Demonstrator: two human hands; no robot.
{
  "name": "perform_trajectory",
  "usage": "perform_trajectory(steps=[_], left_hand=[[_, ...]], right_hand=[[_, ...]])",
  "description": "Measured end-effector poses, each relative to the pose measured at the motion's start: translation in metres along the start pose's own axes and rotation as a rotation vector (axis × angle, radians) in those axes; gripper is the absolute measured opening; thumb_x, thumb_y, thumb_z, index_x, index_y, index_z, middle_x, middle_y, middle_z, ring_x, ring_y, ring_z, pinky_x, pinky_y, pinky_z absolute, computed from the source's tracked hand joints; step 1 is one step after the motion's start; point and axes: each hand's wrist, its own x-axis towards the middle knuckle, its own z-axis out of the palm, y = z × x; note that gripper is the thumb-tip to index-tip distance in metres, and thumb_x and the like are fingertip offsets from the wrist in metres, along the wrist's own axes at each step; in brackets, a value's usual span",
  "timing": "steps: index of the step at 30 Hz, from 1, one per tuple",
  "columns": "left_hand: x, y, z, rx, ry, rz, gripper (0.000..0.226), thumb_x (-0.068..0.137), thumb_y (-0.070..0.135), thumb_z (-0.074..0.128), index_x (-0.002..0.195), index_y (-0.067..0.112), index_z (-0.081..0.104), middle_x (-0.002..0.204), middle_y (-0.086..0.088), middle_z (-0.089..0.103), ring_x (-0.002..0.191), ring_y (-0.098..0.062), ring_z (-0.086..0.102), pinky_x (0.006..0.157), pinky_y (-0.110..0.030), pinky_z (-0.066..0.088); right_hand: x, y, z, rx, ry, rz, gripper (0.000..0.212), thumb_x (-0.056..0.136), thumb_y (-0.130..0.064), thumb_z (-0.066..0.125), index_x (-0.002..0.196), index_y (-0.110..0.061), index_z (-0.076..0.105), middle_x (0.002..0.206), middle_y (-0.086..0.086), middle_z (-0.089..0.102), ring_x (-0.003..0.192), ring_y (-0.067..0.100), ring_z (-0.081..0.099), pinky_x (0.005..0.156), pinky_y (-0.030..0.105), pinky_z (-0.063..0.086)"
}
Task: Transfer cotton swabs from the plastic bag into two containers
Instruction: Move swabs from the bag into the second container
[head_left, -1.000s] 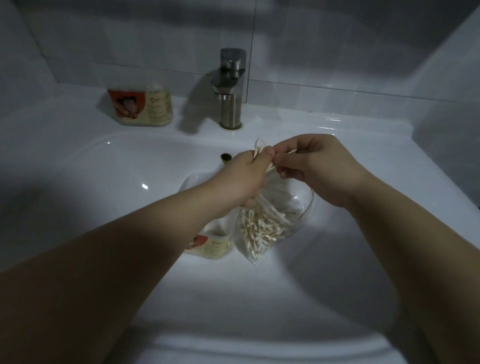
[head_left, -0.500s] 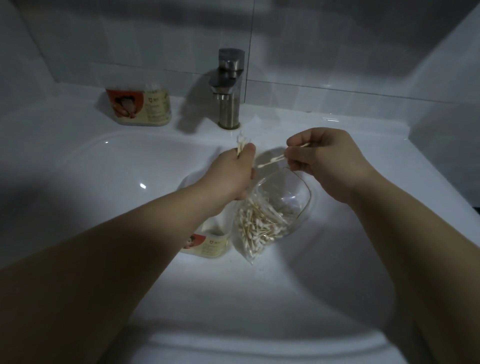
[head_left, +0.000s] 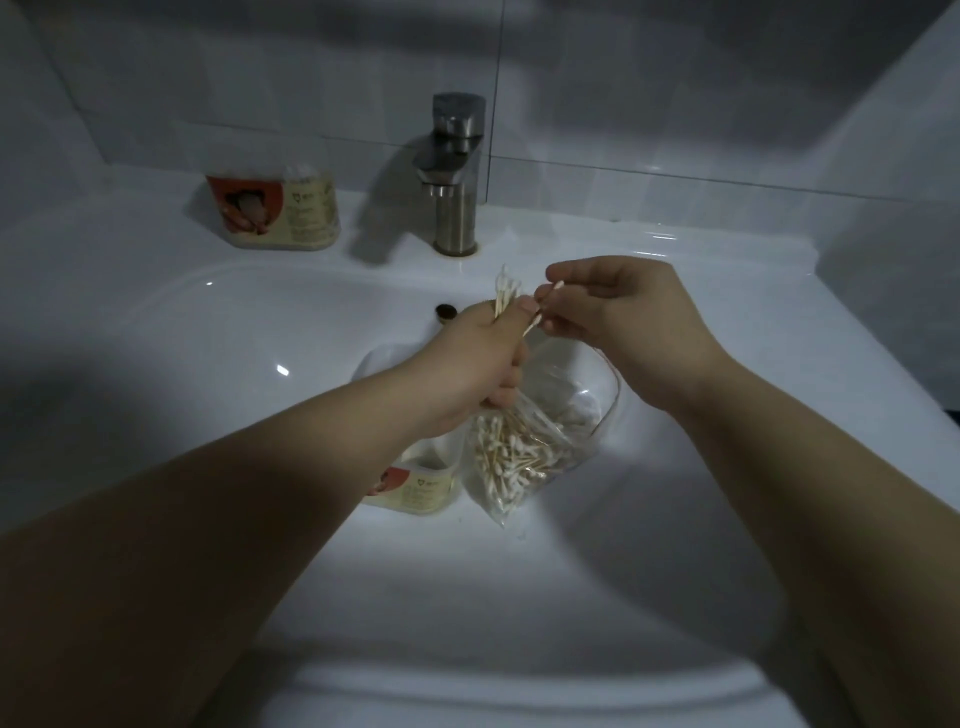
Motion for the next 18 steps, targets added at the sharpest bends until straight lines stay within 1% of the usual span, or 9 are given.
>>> perform_trajectory(steps=[3, 6, 8, 10, 12, 13, 15, 17, 18], left_hand=[[-0.0013, -0.0007, -0.0008, 0.05, -0.017, -0.024, 0.027, 0.111, 0.033, 0.043, 0.107, 0.011, 0.057, 0.052, 0.011, 0.034, 0.043, -0.005, 0.029, 0.042, -0.019, 0.027], [-0.0019, -0.0003, 0.0011, -0.016, -0.024, -0.07, 0.026, 0.111, 0.032, 0.042, 0.097, 0.015, 0.056, 0.052, 0.009, 0.036, 0.042, -0.005, 0.03, 0.042, -0.019, 0.028], [-0.0016, 0.0019, 0.0014, -0.076, -0.014, -0.102, 0.026, 0.11, 0.032, 0.043, 0.092, 0.017, 0.055, 0.051, 0.008, 0.041, 0.042, -0.007, 0.038, 0.045, -0.022, 0.035], [-0.0011, 0.0037, -0.0012, -0.086, -0.013, -0.131, 0.025, 0.11, 0.033, 0.043, 0.097, 0.019, 0.059, 0.053, 0.008, 0.045, 0.046, -0.009, 0.046, 0.053, -0.026, 0.041], [-0.0016, 0.006, -0.0048, -0.145, -0.057, -0.172, 0.022, 0.11, 0.031, 0.042, 0.106, 0.019, 0.06, 0.057, 0.007, 0.044, 0.047, -0.009, 0.046, 0.052, -0.025, 0.042], [-0.0023, 0.0071, -0.0061, -0.186, -0.085, -0.193, 0.02, 0.11, 0.028, 0.042, 0.106, 0.019, 0.059, 0.058, 0.007, 0.043, 0.047, -0.009, 0.046, 0.051, -0.025, 0.042], [-0.0039, 0.0089, -0.0069, -0.244, -0.118, -0.225, 0.02, 0.11, 0.023, 0.043, 0.096, 0.018, 0.057, 0.058, 0.005, 0.046, 0.047, -0.01, 0.045, 0.057, -0.027, 0.043], [-0.0038, 0.0088, -0.0061, -0.257, -0.122, -0.229, 0.022, 0.109, 0.021, 0.044, 0.091, 0.017, 0.057, 0.058, 0.004, 0.051, 0.047, -0.01, 0.048, 0.062, -0.028, 0.046], [-0.0037, 0.0088, -0.006, -0.254, -0.118, -0.22, 0.023, 0.109, 0.021, 0.045, 0.09, 0.016, 0.057, 0.058, 0.004, 0.054, 0.047, -0.01, 0.053, 0.06, -0.027, 0.049]], right_hand=[[0.0001, 0.0022, -0.0012, -0.256, -0.006, -0.072, 0.02, 0.092, -0.009, 0.071, 0.111, -0.011, 0.076, 0.088, 0.004, 0.079, 0.083, 0.021, 0.075, 0.072, 0.027, 0.059], [-0.0028, 0.0033, 0.0007, -0.41, -0.149, -0.072, 0.031, 0.097, -0.008, 0.06, 0.124, -0.017, 0.072, 0.094, -0.008, 0.077, 0.091, 0.014, 0.072, 0.07, 0.022, 0.057], [-0.0039, 0.003, 0.0006, -0.412, -0.265, -0.045, 0.051, 0.09, -0.006, 0.061, 0.141, -0.017, 0.06, 0.114, -0.009, 0.072, 0.103, 0.004, 0.068, 0.081, 0.018, 0.054], [-0.006, 0.0029, 0.0003, -0.532, -0.362, -0.099, 0.076, 0.082, -0.018, 0.073, 0.152, -0.023, 0.045, 0.129, -0.015, 0.062, 0.116, -0.005, 0.059, 0.095, 0.016, 0.047], [-0.0088, 0.0035, 0.0023, -0.704, -0.415, -0.171, 0.095, 0.074, -0.034, 0.085, 0.156, -0.029, 0.036, 0.126, -0.026, 0.055, 0.115, -0.014, 0.053, 0.095, 0.009, 0.043], [-0.0093, 0.0037, 0.0036, -0.768, -0.409, -0.215, 0.098, 0.071, -0.038, 0.087, 0.155, -0.029, 0.037, 0.121, -0.027, 0.055, 0.109, -0.017, 0.052, 0.091, 0.006, 0.042], [-0.0085, 0.003, 0.005, -0.856, -0.367, -0.321, 0.088, 0.07, -0.042, 0.085, 0.148, -0.025, 0.048, 0.113, -0.019, 0.06, 0.097, -0.009, 0.052, 0.085, 0.011, 0.045], [-0.0076, 0.0013, 0.0046, -0.886, -0.338, -0.373, 0.08, 0.07, -0.049, 0.083, 0.141, -0.023, 0.056, 0.106, -0.014, 0.063, 0.095, -0.003, 0.052, 0.083, 0.018, 0.048], [-0.0076, 0.0011, 0.0048, -0.87, -0.345, -0.373, 0.082, 0.067, -0.052, 0.083, 0.139, -0.023, 0.057, 0.108, -0.014, 0.064, 0.097, -0.002, 0.054, 0.083, 0.02, 0.048]])
